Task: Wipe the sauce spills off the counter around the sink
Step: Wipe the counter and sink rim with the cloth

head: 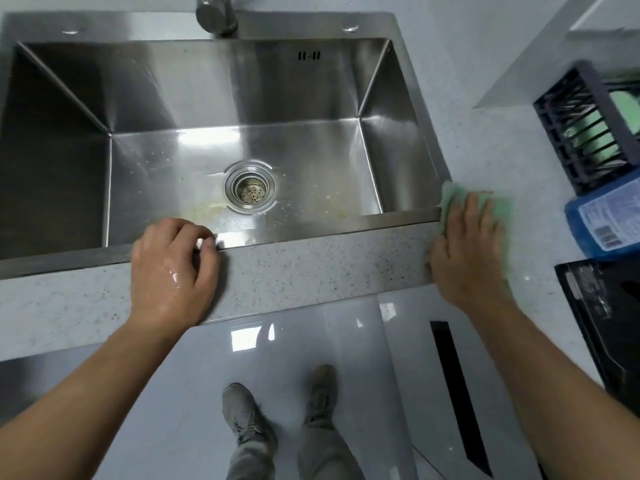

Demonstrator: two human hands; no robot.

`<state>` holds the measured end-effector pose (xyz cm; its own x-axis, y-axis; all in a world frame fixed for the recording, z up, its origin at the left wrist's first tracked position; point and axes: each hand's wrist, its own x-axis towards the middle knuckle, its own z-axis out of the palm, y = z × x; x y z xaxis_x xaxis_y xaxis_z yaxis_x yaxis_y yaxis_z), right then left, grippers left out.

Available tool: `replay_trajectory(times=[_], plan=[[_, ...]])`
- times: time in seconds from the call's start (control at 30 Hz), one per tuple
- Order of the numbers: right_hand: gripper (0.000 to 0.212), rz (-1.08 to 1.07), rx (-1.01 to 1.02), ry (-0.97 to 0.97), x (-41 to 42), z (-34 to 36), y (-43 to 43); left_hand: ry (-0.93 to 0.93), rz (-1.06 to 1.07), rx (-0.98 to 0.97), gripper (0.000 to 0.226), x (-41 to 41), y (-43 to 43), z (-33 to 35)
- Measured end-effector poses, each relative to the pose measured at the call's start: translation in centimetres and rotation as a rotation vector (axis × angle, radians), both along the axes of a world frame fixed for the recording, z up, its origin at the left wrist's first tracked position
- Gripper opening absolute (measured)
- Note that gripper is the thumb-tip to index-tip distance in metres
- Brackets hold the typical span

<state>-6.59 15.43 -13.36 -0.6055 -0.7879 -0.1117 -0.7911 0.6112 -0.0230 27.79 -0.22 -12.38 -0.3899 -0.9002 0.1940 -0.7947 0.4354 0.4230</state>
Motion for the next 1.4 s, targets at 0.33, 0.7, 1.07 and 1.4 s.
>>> replay_trajectory(times=[0.33,0.7,1.07,1.4], plan=[[0.069,0.84,-0.047,-0.189,22.2,0.9,-5.9,0.313,0.074,0.147,0.034,0.6,-0.3,0.5],[0.064,0.247,-0.104,0.058,19.3,-0.9,-5.9,0.213,0.144,0.06,0.025,10.7,-4.2,2.4],[0.064,0.555,-0.067,-0.003,31.8,-0.3,-10.0,0.037,-0.017,0.093,0.02,19.2,-7.6,-0.1],[0.07,0.6,-0.093,-0.104,45.5,-0.2,-15.6,0.563,0.082,0.187,0.024,20.5,-7.7,0.1]])
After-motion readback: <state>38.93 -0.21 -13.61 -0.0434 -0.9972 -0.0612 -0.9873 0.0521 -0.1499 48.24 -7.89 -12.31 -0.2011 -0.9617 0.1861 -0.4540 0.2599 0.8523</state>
